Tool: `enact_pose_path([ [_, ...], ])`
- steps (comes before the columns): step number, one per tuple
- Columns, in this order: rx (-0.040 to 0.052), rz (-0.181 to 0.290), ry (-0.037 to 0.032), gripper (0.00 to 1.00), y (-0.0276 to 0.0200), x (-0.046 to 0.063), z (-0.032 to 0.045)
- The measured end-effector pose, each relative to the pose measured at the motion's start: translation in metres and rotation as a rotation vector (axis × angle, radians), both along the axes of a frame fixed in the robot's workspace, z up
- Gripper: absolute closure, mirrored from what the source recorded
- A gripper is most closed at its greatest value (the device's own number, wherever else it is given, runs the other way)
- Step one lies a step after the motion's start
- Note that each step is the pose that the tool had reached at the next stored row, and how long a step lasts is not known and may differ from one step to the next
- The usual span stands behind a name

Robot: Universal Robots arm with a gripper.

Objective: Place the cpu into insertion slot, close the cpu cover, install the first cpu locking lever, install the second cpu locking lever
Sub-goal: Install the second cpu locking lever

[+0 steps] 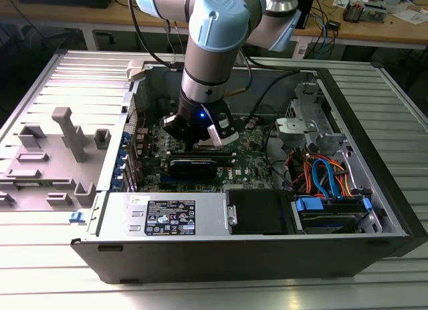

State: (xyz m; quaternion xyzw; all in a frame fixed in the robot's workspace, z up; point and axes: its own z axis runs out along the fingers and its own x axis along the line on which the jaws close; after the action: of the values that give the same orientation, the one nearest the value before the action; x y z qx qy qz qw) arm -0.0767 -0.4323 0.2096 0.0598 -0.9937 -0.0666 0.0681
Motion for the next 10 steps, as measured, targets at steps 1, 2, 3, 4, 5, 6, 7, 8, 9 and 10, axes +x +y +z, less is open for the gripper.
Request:
enact_pose_path([
  [1,0.0016,0.000,0.0000,0.89,-0.0001,0.0000,-0.0002],
  [2,0.0030,0.000,-0.0002,0.89,-0.0002,0.0000,-0.0004],
  [3,0.0040,0.000,-0.0002,0.89,-0.0003,0.0000,-0.0006],
  [4,0.0065,0.000,-0.0005,0.89,-0.0004,0.0000,-0.0009],
  [5,0.0080,0.000,-0.0007,0.89,-0.0004,0.0000,-0.0011],
  [6,0.0100,0.000,-0.0009,0.89,-0.0005,0.0000,-0.0013],
  [7,0.0124,0.000,-0.0013,0.89,-0.0005,-0.0001,-0.0016],
  [8,0.0142,0.000,-0.0017,0.89,-0.0005,-0.0001,-0.0019],
  [9,0.0168,0.000,-0.0023,0.89,-0.0005,-0.0002,-0.0024],
  [10,0.0186,0.000,-0.0026,0.89,-0.0005,-0.0002,-0.0027],
])
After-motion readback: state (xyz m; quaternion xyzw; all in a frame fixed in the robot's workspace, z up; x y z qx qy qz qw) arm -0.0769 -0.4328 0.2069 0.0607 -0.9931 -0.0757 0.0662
